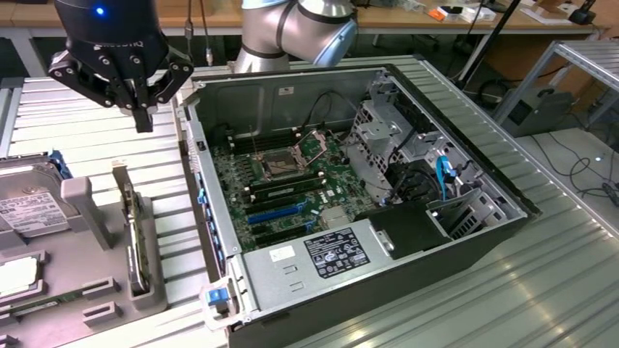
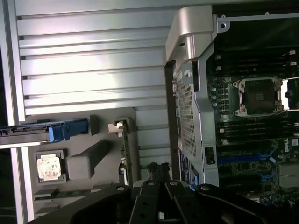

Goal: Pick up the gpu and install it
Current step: 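Reach for the gpu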

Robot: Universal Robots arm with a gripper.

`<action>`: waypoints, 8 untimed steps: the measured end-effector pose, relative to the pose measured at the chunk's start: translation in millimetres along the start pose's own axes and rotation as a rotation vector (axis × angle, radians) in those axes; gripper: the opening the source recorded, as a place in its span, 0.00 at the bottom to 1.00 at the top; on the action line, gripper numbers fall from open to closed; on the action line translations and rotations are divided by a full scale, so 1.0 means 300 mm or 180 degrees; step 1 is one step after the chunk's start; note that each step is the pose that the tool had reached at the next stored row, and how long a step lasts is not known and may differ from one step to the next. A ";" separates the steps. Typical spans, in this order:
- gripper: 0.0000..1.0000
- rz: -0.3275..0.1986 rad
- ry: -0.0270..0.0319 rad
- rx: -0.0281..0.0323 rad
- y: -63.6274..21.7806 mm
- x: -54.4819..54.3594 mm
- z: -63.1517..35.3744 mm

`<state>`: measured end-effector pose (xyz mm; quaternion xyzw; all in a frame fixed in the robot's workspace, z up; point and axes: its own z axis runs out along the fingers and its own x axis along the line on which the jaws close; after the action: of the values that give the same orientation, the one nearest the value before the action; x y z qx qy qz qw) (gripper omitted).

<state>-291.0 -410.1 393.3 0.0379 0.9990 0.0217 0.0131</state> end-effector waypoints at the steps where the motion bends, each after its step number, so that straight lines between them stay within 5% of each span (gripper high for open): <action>1: 0.10 0.0000 0.0000 0.0000 -0.009 -0.001 0.000; 8: 0.10 0.0000 0.0000 0.0000 -0.047 -0.004 -0.002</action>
<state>-291.0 -424.3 393.3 0.0379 0.9990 0.0217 0.0131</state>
